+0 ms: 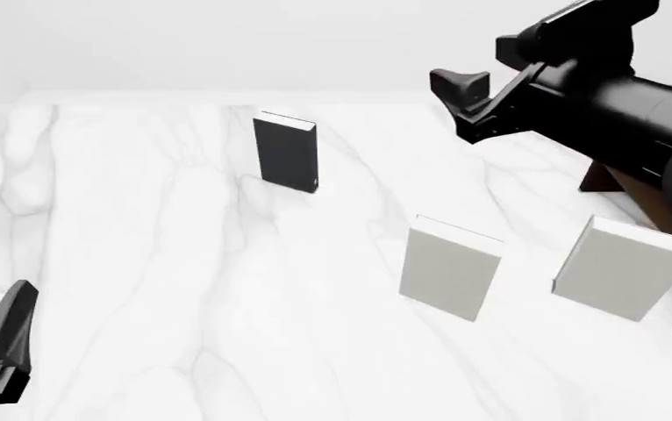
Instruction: Pick up the book on the left and place it on top of the shelf.
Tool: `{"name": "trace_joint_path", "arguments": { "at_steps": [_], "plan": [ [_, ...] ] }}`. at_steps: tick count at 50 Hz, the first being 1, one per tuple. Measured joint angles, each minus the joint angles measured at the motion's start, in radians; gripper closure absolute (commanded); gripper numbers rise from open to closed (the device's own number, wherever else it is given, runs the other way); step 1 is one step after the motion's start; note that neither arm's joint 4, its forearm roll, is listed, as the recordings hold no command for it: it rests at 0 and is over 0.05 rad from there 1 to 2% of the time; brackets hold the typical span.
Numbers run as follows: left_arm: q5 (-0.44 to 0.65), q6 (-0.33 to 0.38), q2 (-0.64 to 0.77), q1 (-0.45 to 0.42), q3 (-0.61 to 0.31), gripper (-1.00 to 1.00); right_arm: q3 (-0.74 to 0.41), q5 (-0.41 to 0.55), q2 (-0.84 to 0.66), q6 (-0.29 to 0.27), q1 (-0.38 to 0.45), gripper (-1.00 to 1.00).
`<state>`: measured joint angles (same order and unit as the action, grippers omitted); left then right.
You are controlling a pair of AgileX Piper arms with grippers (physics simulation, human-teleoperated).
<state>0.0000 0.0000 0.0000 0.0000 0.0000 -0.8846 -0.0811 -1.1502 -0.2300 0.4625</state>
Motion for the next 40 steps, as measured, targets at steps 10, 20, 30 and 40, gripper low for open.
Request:
{"name": "trace_joint_path", "arguments": {
  "at_steps": [10,20,30,40],
  "plan": [
    [0.0,0.0,0.0,0.0,0.0,-1.0,-0.064,0.012,-0.08,-0.008,0.008,-1.0],
    [0.0,0.0,0.0,0.0,0.0,-1.0,-0.136,0.018,-0.173,-0.013,0.015,-1.0],
    [0.0,0.0,0.0,0.0,0.0,-1.0,-0.202,0.017,-0.262,-0.009,0.024,-1.0],
    [0.0,0.0,0.0,0.0,0.0,-1.0,-0.263,0.018,-0.339,-0.003,0.038,-1.0]
  ]
}}
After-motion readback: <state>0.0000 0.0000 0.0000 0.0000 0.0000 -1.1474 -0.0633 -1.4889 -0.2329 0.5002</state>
